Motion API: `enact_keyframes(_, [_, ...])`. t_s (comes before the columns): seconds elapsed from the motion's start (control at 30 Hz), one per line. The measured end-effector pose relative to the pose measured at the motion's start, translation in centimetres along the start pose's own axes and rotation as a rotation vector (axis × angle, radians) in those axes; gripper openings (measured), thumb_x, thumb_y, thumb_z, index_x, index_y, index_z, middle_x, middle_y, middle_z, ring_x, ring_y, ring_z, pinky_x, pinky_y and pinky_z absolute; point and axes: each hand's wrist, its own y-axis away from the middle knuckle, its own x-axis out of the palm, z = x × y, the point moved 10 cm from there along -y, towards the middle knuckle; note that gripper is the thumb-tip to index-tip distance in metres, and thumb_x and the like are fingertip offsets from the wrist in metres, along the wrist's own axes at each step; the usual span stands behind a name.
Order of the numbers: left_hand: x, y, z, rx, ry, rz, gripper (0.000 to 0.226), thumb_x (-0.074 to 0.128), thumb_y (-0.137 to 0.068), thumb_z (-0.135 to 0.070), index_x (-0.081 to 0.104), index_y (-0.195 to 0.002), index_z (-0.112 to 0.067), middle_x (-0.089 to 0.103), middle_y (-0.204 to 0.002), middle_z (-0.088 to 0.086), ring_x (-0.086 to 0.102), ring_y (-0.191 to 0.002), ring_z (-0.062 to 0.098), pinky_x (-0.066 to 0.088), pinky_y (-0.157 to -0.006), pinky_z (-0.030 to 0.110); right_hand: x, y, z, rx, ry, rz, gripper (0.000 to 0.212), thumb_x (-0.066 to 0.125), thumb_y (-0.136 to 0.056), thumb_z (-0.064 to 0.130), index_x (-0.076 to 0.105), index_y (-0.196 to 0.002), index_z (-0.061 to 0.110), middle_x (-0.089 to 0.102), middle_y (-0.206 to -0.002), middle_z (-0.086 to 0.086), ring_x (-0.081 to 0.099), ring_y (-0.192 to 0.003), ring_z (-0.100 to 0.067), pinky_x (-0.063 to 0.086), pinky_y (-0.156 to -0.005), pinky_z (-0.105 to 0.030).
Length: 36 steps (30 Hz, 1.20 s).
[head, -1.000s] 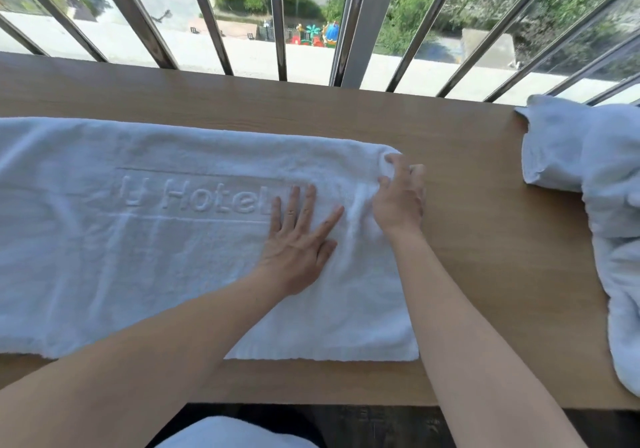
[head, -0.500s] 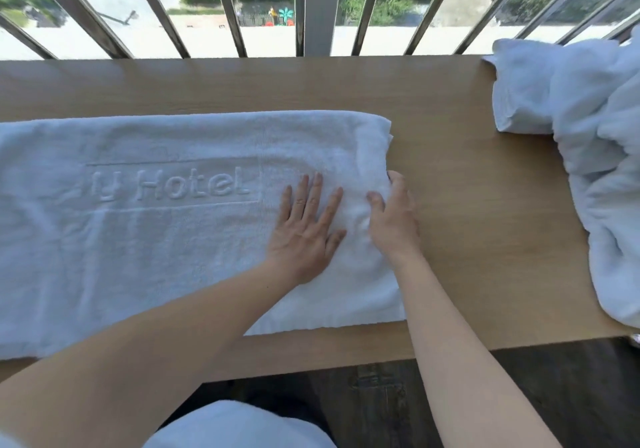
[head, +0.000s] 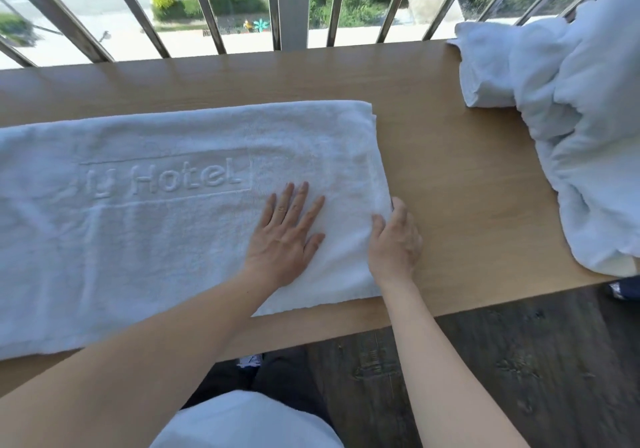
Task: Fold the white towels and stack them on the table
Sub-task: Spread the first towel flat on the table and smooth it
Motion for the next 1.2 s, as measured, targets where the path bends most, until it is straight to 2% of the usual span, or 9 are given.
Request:
enact_keyframes(0.17, [0.3,2.2,1.4,-0.052,0.007,0.023,0.066,0.003,-0.101,-0.057,-0.003,-0.16,-0.03,-0.015,-0.167,-0.001,-0.022,-0.152,0.02,-0.012,-0.124,0.043,-0.1,4.8,-1.0,-0.083,0.121,-0.08,0.048,0.041,-0.104,0.028,0.031,-0.149,0.014,0.056,-0.114,-0.016,0.057,-0.094,-0.036,0.041,-0.086,-0.047])
enact_keyframes(0.27, [0.2,4.0,3.1,-0.056,0.008,0.021,0.064,0.003,-0.102,-0.057,-0.006,-0.16,-0.031,-0.018,-0.166,-0.002,-0.026,-0.151,0.017,-0.012,-0.124,0.042,-0.9,4.2,-2.8,0.039,0.171,-0.093,0.045,0.04,-0.104,0.024,0.031,-0.148,0.015,0.052,-0.124,-0.016,0.054,-0.105,-0.035,0.038,-0.089,-0.046])
enact_keyframes(0.37, [-0.4,5.3,4.9,-0.082,0.064,-0.013,0.065,0.003,-0.101,-0.059,-0.006,-0.16,-0.031,-0.016,-0.167,-0.002,-0.025,-0.151,0.016,-0.013,-0.124,0.039,-1.6,4.4,-0.9,0.083,0.253,-0.188,0.052,0.054,-0.091,0.006,0.041,-0.14,0.014,0.051,-0.125,-0.015,0.051,-0.109,-0.035,0.034,-0.092,-0.046])
enact_keyframes(0.47, [-2.1,5.1,7.5,-0.165,0.192,-0.123,0.063,0.01,-0.103,-0.057,0.002,-0.16,-0.032,-0.009,-0.168,-0.001,-0.015,-0.153,0.016,-0.008,-0.125,0.039,0.5,6.0,5.7,-0.202,0.215,-0.18,0.063,0.052,-0.077,-0.008,0.048,-0.137,0.01,0.049,-0.134,-0.017,0.047,-0.124,-0.036,0.031,-0.103,-0.051])
enact_keyframes(0.57, [-3.3,4.2,11.5,-0.292,0.214,-0.166,0.059,0.025,-0.105,-0.041,0.01,-0.161,-0.028,-0.003,-0.168,-0.003,-0.009,-0.155,0.02,-0.004,-0.125,0.042,4.5,7.6,12.1,-0.459,0.206,-0.019,0.061,0.044,-0.091,-0.002,0.035,-0.15,0.01,0.035,-0.156,-0.012,0.027,-0.147,-0.03,0.016,-0.121,-0.05])
enact_keyframes(0.7, [-2.5,2.6,13.9,-0.369,0.168,-0.099,0.062,0.021,-0.103,-0.04,0.005,-0.161,-0.023,-0.004,-0.168,-0.006,-0.011,-0.155,0.02,-0.009,-0.124,0.042,9.3,7.2,18.0,-0.601,0.202,0.154,0.061,0.037,-0.101,0.012,0.017,-0.159,0.016,0.013,-0.167,-0.004,0.003,-0.155,-0.021,-0.009,-0.124,-0.041])
enact_keyframes(0.93, [-2.2,2.2,13.4,-0.325,0.089,-0.072,0.063,0.006,-0.101,-0.043,0.001,-0.161,-0.025,-0.009,-0.166,-0.013,-0.011,-0.155,0.025,-0.007,-0.123,0.05,10.1,2.2,16.2,-0.563,0.309,0.166,0.068,0.026,-0.095,0.066,0.008,-0.157,0.045,-0.003,-0.169,0.005,-0.007,-0.154,-0.018,-0.008,-0.123,-0.045])
enact_keyframes(1.03, [-2.3,2.6,13.2,-0.336,0.102,-0.075,0.06,0.013,-0.103,-0.042,0.008,-0.161,-0.026,-0.003,-0.167,-0.014,-0.007,-0.155,0.025,-0.004,-0.124,0.05,8.2,-1.6,12.3,-0.445,0.364,0.14,0.068,0.02,-0.095,0.069,0.002,-0.157,0.046,-0.009,-0.168,0.006,-0.011,-0.154,-0.017,-0.01,-0.123,-0.042])
enact_keyframes(1.2, [-3.4,2.4,12.8,-0.332,0.086,-0.14,0.061,0.028,-0.099,-0.038,0.031,-0.157,-0.02,0.025,-0.163,-0.006,0.019,-0.152,0.03,0.013,-0.123,0.053,4.3,-6.5,6.9,-0.225,0.326,0.102,0.062,0.025,-0.102,0.056,0.004,-0.158,0.042,-0.009,-0.168,0.003,-0.008,-0.154,-0.021,-0.008,-0.123,-0.044])
